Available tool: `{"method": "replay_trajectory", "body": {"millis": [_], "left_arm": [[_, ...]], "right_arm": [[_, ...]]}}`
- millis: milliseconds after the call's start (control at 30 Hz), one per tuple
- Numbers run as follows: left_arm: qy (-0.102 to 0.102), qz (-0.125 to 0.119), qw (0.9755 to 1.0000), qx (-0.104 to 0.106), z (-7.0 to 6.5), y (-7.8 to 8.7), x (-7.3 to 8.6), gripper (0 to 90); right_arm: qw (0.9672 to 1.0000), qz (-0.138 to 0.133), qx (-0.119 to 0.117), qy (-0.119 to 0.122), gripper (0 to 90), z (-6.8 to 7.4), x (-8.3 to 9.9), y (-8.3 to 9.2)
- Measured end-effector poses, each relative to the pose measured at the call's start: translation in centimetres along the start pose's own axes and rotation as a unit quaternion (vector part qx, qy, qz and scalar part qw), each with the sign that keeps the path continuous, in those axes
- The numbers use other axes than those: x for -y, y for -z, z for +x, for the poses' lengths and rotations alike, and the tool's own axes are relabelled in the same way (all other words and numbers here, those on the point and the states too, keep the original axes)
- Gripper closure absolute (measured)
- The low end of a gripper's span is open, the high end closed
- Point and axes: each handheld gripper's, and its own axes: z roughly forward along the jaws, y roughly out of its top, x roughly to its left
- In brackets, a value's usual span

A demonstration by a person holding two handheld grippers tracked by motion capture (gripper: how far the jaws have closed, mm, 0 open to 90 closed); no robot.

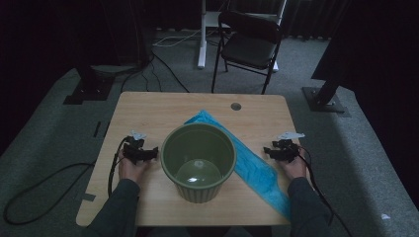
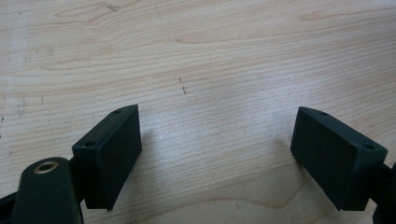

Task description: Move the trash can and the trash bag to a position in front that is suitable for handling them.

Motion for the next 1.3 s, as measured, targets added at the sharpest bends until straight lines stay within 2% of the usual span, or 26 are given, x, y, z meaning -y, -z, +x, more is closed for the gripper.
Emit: {"method": "replay_trajectory", "body": {"millis": [67,167,200,233,267,300,433,533,567,633,667,700,733,767,800,833,900,967,1067,1200,1300], "left_arm": [[0.001,0.004,1.0,0.0,0.1,0.1,0.0,17.9],[0.002,0.012,0.9999,0.0,0.2,0.5,-0.2,30.8],[0.002,0.016,0.9999,0.001,0.4,0.6,-0.2,30.8],[0.002,0.02,0.9998,0.002,0.6,0.8,-0.3,36.2],[0.0,0.023,0.9997,0.003,0.6,0.9,-0.3,40.7],[-0.001,0.025,0.9997,0.005,0.7,1.0,-0.3,42.2],[-0.019,0.039,0.9989,0.014,0.5,1.5,-0.4,50.3],[-0.033,0.03,0.9982,0.039,0.1,2.2,-0.7,51.2],[-0.04,0.021,0.9975,0.054,-0.3,2.7,-0.8,51.3],[-0.051,0.006,0.9953,0.082,-0.8,3.7,-1.0,52.0],[-0.058,-0.003,0.9931,0.101,-1.2,4.3,-1.0,52.0],[-0.068,-0.015,0.9898,0.124,-1.7,5.3,-1.1,52.0],[-0.074,-0.024,0.9875,0.137,-2.1,5.9,-1.2,51.9],[-0.074,-0.024,0.9875,0.137,-2.1,5.9,-1.2,51.8],[-0.086,-0.045,0.9816,0.165,-2.9,7.5,-1.4,51.8],[-0.089,-0.05,0.9794,0.174,-3.2,8.0,-1.4,50.9],[-0.107,-0.052,0.9746,0.189,-4.1,9.1,-1.0,50.5],[-0.127,-0.045,0.972,0.193,-4.9,9.6,-0.5,50.4],[-0.15,-0.034,0.9694,0.191,-5.8,10.1,0.3,49.6],[-0.158,-0.032,0.9657,0.203,-6.3,10.4,0.8,49.5],[-0.163,-0.034,0.9654,0.201,-6.5,10.6,0.8,50.1]], "right_arm": [[0.9999,0.005,0.009,-0.007,50.8,0.1,-0.1,0.2],[0.9998,0.005,0.02,0.002,55.2,0.2,-0.2,0.6],[0.9996,0.0,0.026,0.004,56.2,0.3,-0.3,0.9],[0.9995,-0.015,0.029,-0.001,57.9,0.4,-0.6,1.5],[0.9991,-0.032,0.025,-0.01,58.7,0.6,-1.1,2.3],[0.999,-0.041,0.019,-0.007,59.1,0.9,-1.5,2.9],[0.9987,-0.045,0.005,0.025,60.1,2.6,-2.3,3.9],[0.9975,-0.045,-0.022,0.05,60.0,4.0,-3.0,4.4],[0.9972,-0.044,-0.03,0.053,60.0,4.4,-3.2,4.5],[0.9953,-0.04,-0.05,0.072,59.9,5.4,-3.6,4.6],[0.9946,-0.039,-0.058,0.077,59.9,5.8,-3.8,4.7],[0.9934,-0.038,-0.067,0.085,59.9,6.3,-4.0,4.8],[0.9921,-0.036,-0.078,0.092,59.6,7.0,-4.3,5.0],[0.9921,-0.036,-0.078,0.092,59.6,7.0,-4.3,5.0],[0.9909,-0.034,-0.086,0.097,59.4,7.4,-4.4,5.1],[0.9875,-0.033,-0.105,0.113,59.4,8.6,-4.8,5.4],[0.9838,-0.03,-0.122,0.128,59.4,9.9,-5.0,5.6],[0.9804,-0.026,-0.14,0.136,59.4,11.0,-5.2,5.6],[0.9739,-0.019,-0.166,0.154,59.3,12.9,-5.3,5.6],[0.9683,-0.014,-0.185,0.167,58.3,14.2,-5.4,5.6],[0.9642,-0.012,-0.204,0.169,57.9,14.9,-5.5,5.5]]}}
